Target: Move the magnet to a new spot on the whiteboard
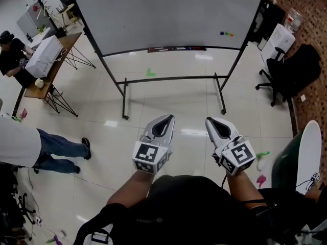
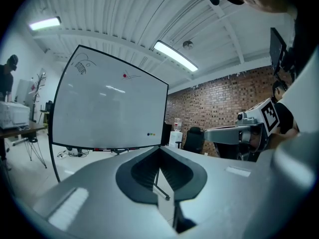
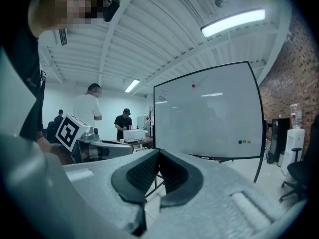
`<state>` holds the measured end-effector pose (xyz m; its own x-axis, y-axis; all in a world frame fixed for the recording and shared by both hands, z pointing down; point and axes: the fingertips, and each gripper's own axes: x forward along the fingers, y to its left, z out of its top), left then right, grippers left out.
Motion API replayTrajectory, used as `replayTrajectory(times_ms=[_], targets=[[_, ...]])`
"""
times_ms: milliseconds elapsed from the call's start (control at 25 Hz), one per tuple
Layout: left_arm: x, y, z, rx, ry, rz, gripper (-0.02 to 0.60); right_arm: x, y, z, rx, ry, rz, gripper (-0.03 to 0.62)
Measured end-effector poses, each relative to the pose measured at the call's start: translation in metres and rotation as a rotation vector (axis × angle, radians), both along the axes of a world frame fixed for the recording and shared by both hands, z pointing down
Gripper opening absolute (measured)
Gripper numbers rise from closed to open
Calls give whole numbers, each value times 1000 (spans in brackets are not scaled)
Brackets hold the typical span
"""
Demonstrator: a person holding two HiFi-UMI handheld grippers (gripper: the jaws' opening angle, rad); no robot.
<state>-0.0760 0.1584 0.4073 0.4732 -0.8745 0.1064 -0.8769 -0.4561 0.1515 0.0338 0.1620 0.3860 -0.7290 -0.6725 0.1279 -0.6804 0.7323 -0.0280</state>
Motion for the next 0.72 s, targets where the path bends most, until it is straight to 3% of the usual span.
replayTrajectory(times_ms=[240, 720], targets=[[36, 11, -14, 31, 12, -31, 17, 39, 1, -4, 28, -5, -28, 2], [44, 10, -22, 57, -30, -62, 17, 52, -2, -2, 26, -21, -54, 2]])
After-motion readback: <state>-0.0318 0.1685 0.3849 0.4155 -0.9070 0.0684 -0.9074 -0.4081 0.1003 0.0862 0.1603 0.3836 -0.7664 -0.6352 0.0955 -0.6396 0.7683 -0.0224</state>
